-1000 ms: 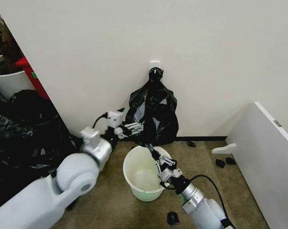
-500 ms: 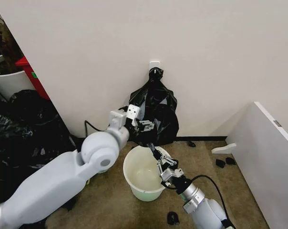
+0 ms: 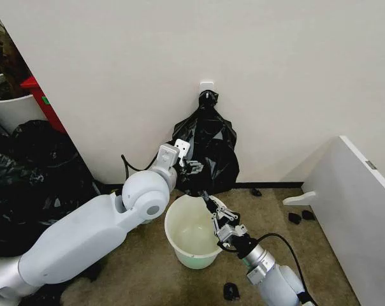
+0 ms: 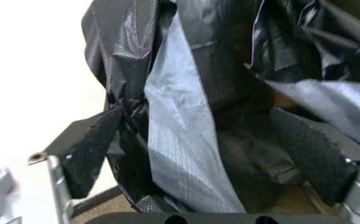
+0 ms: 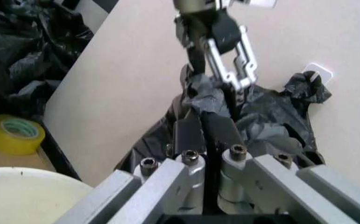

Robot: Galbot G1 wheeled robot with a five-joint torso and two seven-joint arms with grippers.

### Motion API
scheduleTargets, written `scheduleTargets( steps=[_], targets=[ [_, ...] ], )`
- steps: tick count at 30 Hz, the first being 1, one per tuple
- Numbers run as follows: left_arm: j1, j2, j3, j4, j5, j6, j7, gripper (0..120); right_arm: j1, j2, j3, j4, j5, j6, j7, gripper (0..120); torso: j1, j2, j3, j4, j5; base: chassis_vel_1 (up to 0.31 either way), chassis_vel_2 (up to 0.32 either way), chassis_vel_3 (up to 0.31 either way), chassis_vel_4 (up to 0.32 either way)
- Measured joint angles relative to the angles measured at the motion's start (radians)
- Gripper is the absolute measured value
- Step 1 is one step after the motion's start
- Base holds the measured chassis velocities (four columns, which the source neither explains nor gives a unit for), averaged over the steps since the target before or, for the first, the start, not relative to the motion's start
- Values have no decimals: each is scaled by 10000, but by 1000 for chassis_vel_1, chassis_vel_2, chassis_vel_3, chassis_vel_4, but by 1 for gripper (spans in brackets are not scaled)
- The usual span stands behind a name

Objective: Place the garbage bag over the trash bin.

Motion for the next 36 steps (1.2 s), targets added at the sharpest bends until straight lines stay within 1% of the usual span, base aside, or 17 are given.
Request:
scheduleTargets(
  steps=[1, 2, 4, 6, 9, 10, 14, 16, 18, 20, 22, 24, 25, 28, 29, 32, 36],
  targets=[
    [-19, -81, 23, 136, -199, 0, -99, 82, 0, -10, -7, 40, 41, -25, -2, 0, 0, 0, 0, -1, 0, 0, 0, 0, 0],
    [-19, -81, 23, 136, -199, 0, -99, 82, 0, -10, -7, 40, 41, -25, -2, 0, 0, 0, 0, -1, 0, 0, 0, 0, 0],
    [-73, -201, 49, 267, -464, 7, -227, 69, -28, -67, 30, 95, 117, -41, -5, 0, 0, 0, 0, -2, 0, 0, 0, 0, 0],
    [-86, -218, 50, 277, -555, 21, -278, 66, -34, -81, 41, 104, 138, -45, -5, 0, 0, 0, 0, -2, 0, 0, 0, 0, 0],
    [-92, -247, 44, 306, -806, 72, -453, 52, -53, -135, 62, 171, 215, -73, -4, 0, 0, 0, 0, -2, 0, 0, 0, 0, 0],
    [-92, -247, 44, 306, -806, 72, -453, 52, -53, -135, 62, 171, 215, -73, -4, 0, 0, 0, 0, -2, 0, 0, 0, 0, 0],
    [-33, -250, -73, 366, -1068, 73, -615, 32, -52, -201, 63, 256, 339, -169, -4, 0, 0, 0, 0, -1, -1, 0, 0, 0, 0],
    [-30, -250, -88, 372, -1095, 73, -628, 29, -52, -210, 61, 266, 355, -179, -4, 0, 0, 0, 0, -1, 0, 0, 0, 0, 0],
    [-21, -274, -151, 415, -1202, 59, -685, 17, -57, -250, 56, 326, 407, -218, -1, 0, 0, 0, 0, -1, -1, 0, 0, 0, 0],
    [-20, -288, -171, 428, -1224, 50, -700, 14, -60, -264, 57, 339, 426, -225, 1, 0, 0, 0, 0, -1, -1, 0, 0, 0, 0],
    [-7, -323, -244, 456, -1273, 14, -725, 4, -64, -311, 63, 364, 472, -242, 23, 0, 0, 0, 0, -2, 0, 0, 0, 0, 0],
    [-5, -326, -253, 458, -1277, 7, -726, 4, -65, -314, 64, 365, 474, -242, 25, 0, 0, 0, 0, -2, 0, 0, 0, 0, 0],
    [14, -336, -311, 470, -1285, -72, -725, 0, -64, -328, 76, 376, 508, -253, 47, 0, 0, 0, 0, -2, 0, 0, 0, 0, 0],
    [244, -342, -631, 483, -976, -720, -358, 0, -82, -333, 78, 425, 718, -362, 121, 0, 0, 0, 0, -2, 0, 0, 0, 0, 0],
    [244, -342, -631, 483, -976, -720, -358, 0, -82, -333, 78, 425, 718, -362, 121, 0, 0, 0, 0, -2, 0, 0, 0, 0, 0],
    [518, -314, -988, 470, -557, -1456, 146, 0, -150, -330, 23, 508, 1046, -550, 196, 0, 0, 0, 0, -2, 0, 0, 0, 0, 0],
    [1107, -219, -1664, 301, 46, -2812, 948, 0, -377, -426, -141, 762, 1874, -979, 285, 0, 0, 0, 0, -2, -2, 0, 0, 0, 0]
  ],
)
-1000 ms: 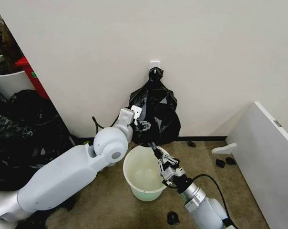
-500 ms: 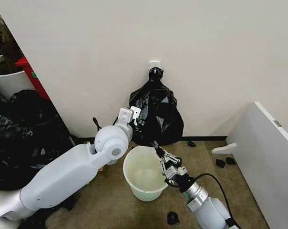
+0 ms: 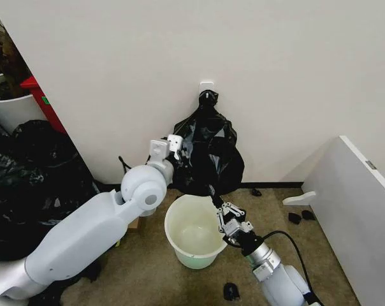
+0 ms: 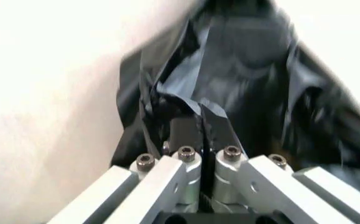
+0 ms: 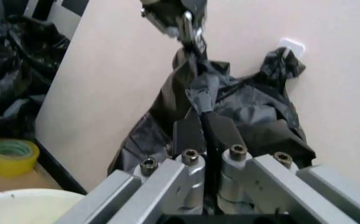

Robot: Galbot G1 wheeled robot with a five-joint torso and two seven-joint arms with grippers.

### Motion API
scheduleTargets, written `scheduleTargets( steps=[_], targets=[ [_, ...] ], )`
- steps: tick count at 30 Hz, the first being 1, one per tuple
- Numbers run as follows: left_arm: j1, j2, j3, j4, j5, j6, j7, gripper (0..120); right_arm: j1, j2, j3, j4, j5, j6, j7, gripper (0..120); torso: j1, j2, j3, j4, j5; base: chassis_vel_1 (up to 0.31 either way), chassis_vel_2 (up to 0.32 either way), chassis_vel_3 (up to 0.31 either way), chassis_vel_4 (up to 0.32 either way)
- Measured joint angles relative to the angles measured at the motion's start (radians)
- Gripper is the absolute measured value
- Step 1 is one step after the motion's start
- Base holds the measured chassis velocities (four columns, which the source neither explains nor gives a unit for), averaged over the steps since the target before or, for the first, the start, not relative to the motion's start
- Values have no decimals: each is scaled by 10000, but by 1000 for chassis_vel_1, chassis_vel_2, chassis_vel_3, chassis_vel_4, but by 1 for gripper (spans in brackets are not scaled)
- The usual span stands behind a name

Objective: Place the garbage bag over the trash bin.

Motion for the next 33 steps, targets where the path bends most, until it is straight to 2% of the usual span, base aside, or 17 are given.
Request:
scheduleTargets(
  steps=[2, 3, 5, 6, 9, 10, 14, 15, 17, 19, 23, 24, 26, 27, 29, 33],
  targets=[
    [81, 26, -68, -23, 129, -151, 132, 0, -41, -18, -24, 53, 154, -46, 10, 0, 0, 0, 0, 1, 0, 0, 0, 0, 0],
    [347, 118, -260, -135, 391, -593, 476, 0, -239, -99, -192, 423, 945, -408, 73, 5, 0, 0, 0, 1, 1, 0, 0, 0, 0],
    [582, 198, -404, -290, 500, -849, 691, 0, -434, -197, -293, 793, 1589, -746, 75, 13, 0, 0, 0, 1, 0, 0, 0, 0, 0],
    [582, 198, -404, -290, 500, -849, 691, 0, -434, -197, -293, 793, 1589, -746, 75, 13, 0, 0, 0, 1, 0, 0, 0, 0, 0],
    [968, 380, -556, -533, 803, -1133, 1097, 0, -721, -411, -313, 1414, 2254, -1143, 72, 26, 0, 0, -1, 0, 1, 0, 0, 0, 0],
    [968, 380, -556, -533, 803, -1133, 1097, 0, -721, -411, -313, 1414, 2254, -1143, 72, 26, 0, 0, -1, 0, 1, 0, 0, 0, 0],
    [1448, 514, -682, -738, 1303, -1293, 1456, 0, -922, -743, -123, 1963, 2944, -1551, 88, 44, -1, 0, -1, 2, 1, 0, 0, 0, 0],
    [1448, 514, -682, -738, 1303, -1293, 1456, 0, -922, -743, -123, 1963, 2944, -1551, 88, 44, -1, 0, -1, 2, 1, 0, 0, 0, 0],
    [1686, 535, -723, -838, 1540, -1299, 1544, 0, -970, -976, -2, 2455, 3733, -2028, 208, 53, 0, 0, -1, -1, 2, 0, 0, 0, 0],
    [1971, 594, -736, -916, 1850, -1306, 1651, 0, -763, -1287, 104, 3044, 4903, -2823, 495, 65, -1, 0, -1, -1, 2, 0, 0, 0, 0],
    [2254, 632, -759, -982, 2098, -1313, 1731, 0, -415, -1598, 219, 3349, 5822, -3615, 735, 73, 0, 0, -1, 0, 2, 0, 0, 0, 0],
    [2420, 646, -776, -1032, 2198, -1314, 1771, 0, -134, -1868, 265, 3439, 6324, -4145, 831, 79, 0, 0, 0, 2, 1, 0, 0, 0, 0],
    [2505, 636, -687, -1032, 2333, -1348, 1838, 0, 200, -2245, 360, 3459, 6588, -4746, 821, 88, 0, 0, 0, 2, 4, 0, 0, 0, 0],
    [2505, 636, -687, -1032, 2333, -1348, 1838, 0, 200, -2245, 360, 3459, 6588, -4746, 821, 88, 0, 0, 0, 2, 4, 0, 0, 0, 0],
    [2588, 615, -615, -1016, 2493, -1396, 1929, 0, 617, -2609, 227, 3427, 6772, -5560, 659, 98, 0, 0, 0, -2, 1, 0, 0, 0, 0],
    [2780, 570, -656, -1024, 2686, -1442, 2009, 0, 1615, -3130, -470, 3149, 7028, -6217, 634, 100, 0, 0, 0, 1, 2, 0, 0, 0, 0]
  ],
)
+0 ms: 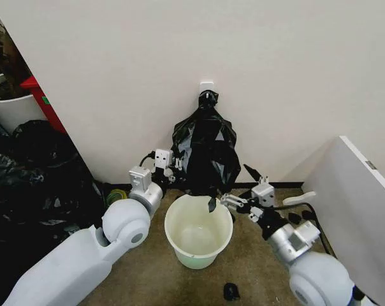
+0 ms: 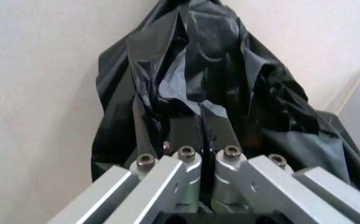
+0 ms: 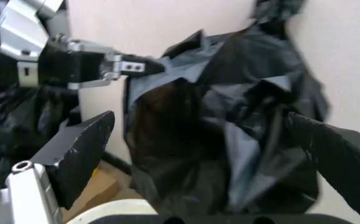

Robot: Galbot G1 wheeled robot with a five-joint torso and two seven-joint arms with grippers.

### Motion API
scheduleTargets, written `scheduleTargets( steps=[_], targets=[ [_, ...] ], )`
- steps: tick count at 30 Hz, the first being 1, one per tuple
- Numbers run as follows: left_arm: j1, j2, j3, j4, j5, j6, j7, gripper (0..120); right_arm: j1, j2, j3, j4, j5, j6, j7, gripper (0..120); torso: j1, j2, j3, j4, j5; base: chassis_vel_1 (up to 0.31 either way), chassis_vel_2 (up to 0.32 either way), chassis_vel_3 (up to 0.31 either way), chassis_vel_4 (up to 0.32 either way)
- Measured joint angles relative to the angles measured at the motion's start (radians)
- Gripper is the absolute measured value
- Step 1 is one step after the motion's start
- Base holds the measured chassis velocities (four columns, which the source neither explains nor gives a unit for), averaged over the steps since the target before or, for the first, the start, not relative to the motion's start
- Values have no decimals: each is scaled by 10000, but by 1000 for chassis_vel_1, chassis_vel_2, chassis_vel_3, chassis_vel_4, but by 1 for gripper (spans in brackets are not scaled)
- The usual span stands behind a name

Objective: Place the garbage bag over the trash bin.

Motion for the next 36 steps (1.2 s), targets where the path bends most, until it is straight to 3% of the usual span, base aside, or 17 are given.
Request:
scheduleTargets(
  steps=[4, 8, 11, 12, 20, 32, 36],
  targets=[
    [165, -3, -122, -23, 63, -22, 37, 0, 1218, -392, -608, -429, 326, -383, 186, 100, 0, 0, 0, 0, 0, 0, 0, 0, 0],
    [418, 49, -316, -109, 128, -68, 105, 0, 3037, -673, -1871, -1366, 556, -885, 501, 100, 1, 0, 1, 2, -1, 0, 0, 0, 0],
    [462, 61, -347, -151, 128, -78, 124, 0, 3680, -632, -2393, -1595, 631, -1451, 715, 100, 1, 0, 1, 0, 0, 0, 0, 0, 0],
    [486, 64, -358, -189, 133, -92, 145, 0, 4317, -485, -2837, -1779, 789, -2077, 1061, 97, 0, 0, 2, 1, 0, 0, 0, 0, 0],
    [668, 62, -440, -322, 302, -163, 262, 0, 5853, -381, -3980, -2191, 1004, -3377, 1981, 88, 1, 0, 1, 0, -2, 0, 0, 0, 0],
    [800, 98, -662, -620, 251, -177, 319, 0, 6465, -522, -4402, -2458, 1255, -4666, 3095, 49, 1, 0, 0, -1, -1, 0, 0, 0, 0],
    [849, 74, -669, -627, 204, -177, 309, 0, 6471, -726, -4444, -2358, 1218, -4865, 3130, 29, 1, 0, 0, 0, -1, 0, 0, 0, 0]
  ],
)
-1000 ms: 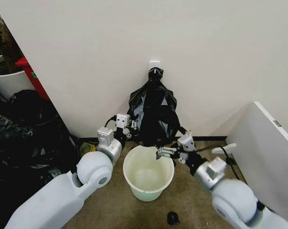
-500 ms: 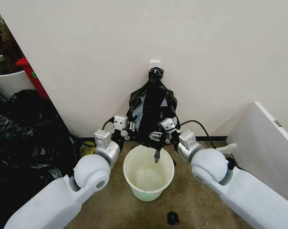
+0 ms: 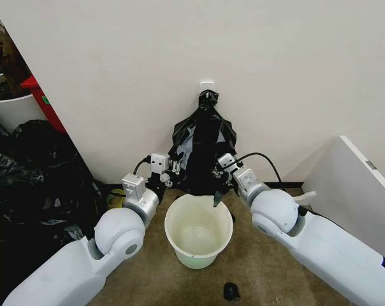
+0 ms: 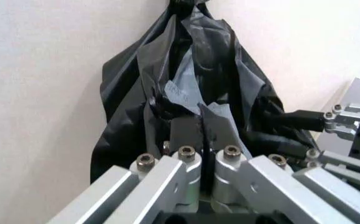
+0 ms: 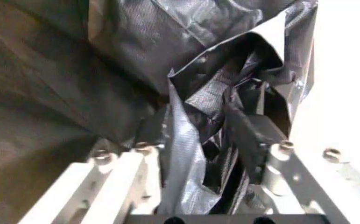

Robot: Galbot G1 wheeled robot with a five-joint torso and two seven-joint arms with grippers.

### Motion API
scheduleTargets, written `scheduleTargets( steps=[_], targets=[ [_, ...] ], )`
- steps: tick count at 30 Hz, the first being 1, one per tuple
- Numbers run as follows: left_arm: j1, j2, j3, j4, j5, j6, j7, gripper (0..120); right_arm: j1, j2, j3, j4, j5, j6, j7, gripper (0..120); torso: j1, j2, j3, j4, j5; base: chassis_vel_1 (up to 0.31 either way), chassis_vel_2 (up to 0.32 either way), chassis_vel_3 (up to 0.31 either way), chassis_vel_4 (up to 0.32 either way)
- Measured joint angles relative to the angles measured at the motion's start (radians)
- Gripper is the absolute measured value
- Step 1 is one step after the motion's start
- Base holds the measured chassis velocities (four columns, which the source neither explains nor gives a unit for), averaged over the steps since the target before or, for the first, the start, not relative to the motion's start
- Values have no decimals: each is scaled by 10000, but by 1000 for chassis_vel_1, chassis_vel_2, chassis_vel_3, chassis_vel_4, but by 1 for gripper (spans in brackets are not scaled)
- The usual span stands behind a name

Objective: Place the garbage bag over the trash bin.

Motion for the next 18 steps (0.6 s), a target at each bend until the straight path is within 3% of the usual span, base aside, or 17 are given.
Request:
scheduleTargets(
  steps=[5, 8, 14, 18],
  targets=[
    [62, -15, -42, -16, -44, 0, -16, 0, -15, -160, -23, 36, -110, -75, -74, 16, 0, 0, 0, 0, 1, 0, 0, 0, 0],
    [156, -13, -131, -33, -94, 0, -38, 0, -31, -290, -55, 125, -228, -179, -300, 1, 0, 0, 0, 0, 0, 0, 0, 0, 0],
    [273, 17, -247, -83, -56, 0, -35, 0, -297, -261, 276, 184, -124, -128, -329, 0, 0, 0, 0, 1, -1, 0, 0, 0, 0],
    [427, 69, -376, -200, -34, -24, -29, 0, -1119, -150, 1185, 462, 560, 575, -220, 0, 0, 0, 0, 2, -1, 0, 0, 0, 0]
  ],
)
